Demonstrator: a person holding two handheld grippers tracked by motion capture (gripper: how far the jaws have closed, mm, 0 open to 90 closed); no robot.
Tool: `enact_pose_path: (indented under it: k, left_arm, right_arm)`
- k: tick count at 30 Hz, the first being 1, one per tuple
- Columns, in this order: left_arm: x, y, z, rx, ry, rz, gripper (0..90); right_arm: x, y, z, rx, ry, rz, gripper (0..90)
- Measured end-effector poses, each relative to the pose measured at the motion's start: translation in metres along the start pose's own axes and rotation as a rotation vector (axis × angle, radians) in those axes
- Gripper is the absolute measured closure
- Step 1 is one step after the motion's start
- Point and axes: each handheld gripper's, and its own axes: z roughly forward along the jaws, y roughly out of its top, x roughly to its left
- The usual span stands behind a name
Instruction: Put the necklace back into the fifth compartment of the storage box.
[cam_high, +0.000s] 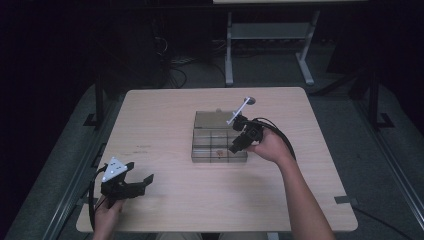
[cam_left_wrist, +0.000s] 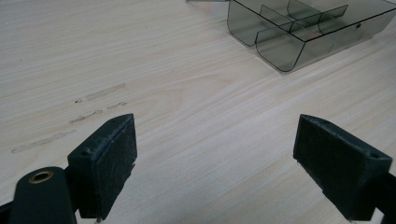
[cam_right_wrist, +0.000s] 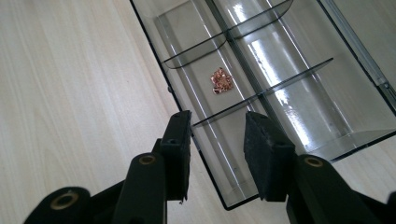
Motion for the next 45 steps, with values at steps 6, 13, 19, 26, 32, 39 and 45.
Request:
enact_pose_path:
  k: [6,13,19,26,32,39,45]
  left_arm:
    - [0.000,0.000,0.000,0.001,0.002,0.003,13.0]
    - [0.001,0.000,-0.001,0.003,0.007,0.001,13.0]
    - [0.001,-0.001,-0.001,0.002,0.007,0.001,13.0]
    - [0.000,-0.001,0.000,0.003,0.007,0.003,13.0]
    - [0.001,-0.001,0.000,0.005,0.010,0.005,13.0]
    - [0.000,-0.001,0.000,-0.001,0.007,0.004,13.0]
    - [-0.001,0.000,0.000,0.000,0.006,0.012,13.0]
  right_arm:
    - [0.001,-0.004,-0.004,-0.012,-0.004,-0.001,58.7]
    - [0.000,-0.012,-0.008,-0.017,-0.012,0.010,56.0]
    - [0.001,-0.017,-0.011,-0.026,-0.020,0.016,53.6]
    - [0.002,-0.021,-0.016,-0.037,-0.038,0.020,48.9]
    - [0.003,-0.026,-0.019,-0.046,-0.044,0.032,46.7]
    - [0.006,-0.034,-0.021,-0.048,-0.040,0.037,45.1]
    - [0.007,-0.043,-0.023,-0.055,-0.042,0.050,43.7]
